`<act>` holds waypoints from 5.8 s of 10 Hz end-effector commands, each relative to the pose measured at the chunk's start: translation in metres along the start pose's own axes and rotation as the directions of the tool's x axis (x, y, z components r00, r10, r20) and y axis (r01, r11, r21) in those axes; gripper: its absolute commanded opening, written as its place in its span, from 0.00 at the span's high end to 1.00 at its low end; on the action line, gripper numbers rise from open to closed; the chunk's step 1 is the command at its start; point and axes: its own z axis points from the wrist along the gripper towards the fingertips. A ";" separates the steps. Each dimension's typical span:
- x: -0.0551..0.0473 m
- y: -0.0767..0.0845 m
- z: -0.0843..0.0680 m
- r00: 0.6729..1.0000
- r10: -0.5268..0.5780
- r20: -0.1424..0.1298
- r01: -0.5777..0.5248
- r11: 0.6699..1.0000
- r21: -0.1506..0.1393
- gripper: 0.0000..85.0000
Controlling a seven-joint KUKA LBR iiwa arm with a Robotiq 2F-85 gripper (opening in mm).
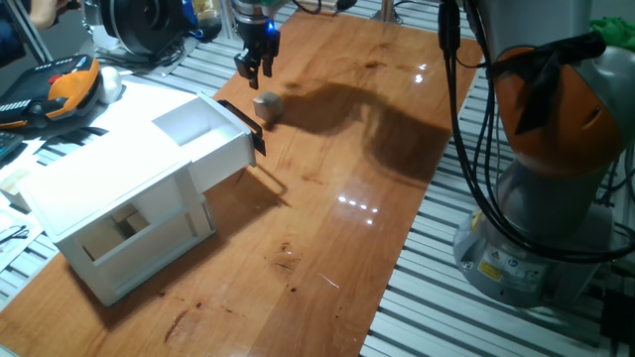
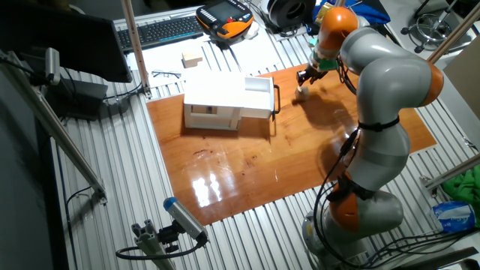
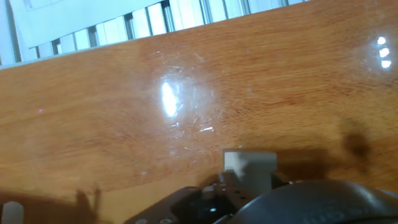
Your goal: Put things in the drawer
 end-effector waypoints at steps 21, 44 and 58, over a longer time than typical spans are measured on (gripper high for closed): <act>0.004 -0.006 0.038 0.999 0.041 0.013 -0.041 0.999 -0.012 0.20; -0.004 0.013 0.016 0.999 0.055 0.001 -0.055 0.999 0.004 1.00; 0.013 0.085 -0.138 0.997 0.078 -0.024 -0.077 0.996 0.049 1.00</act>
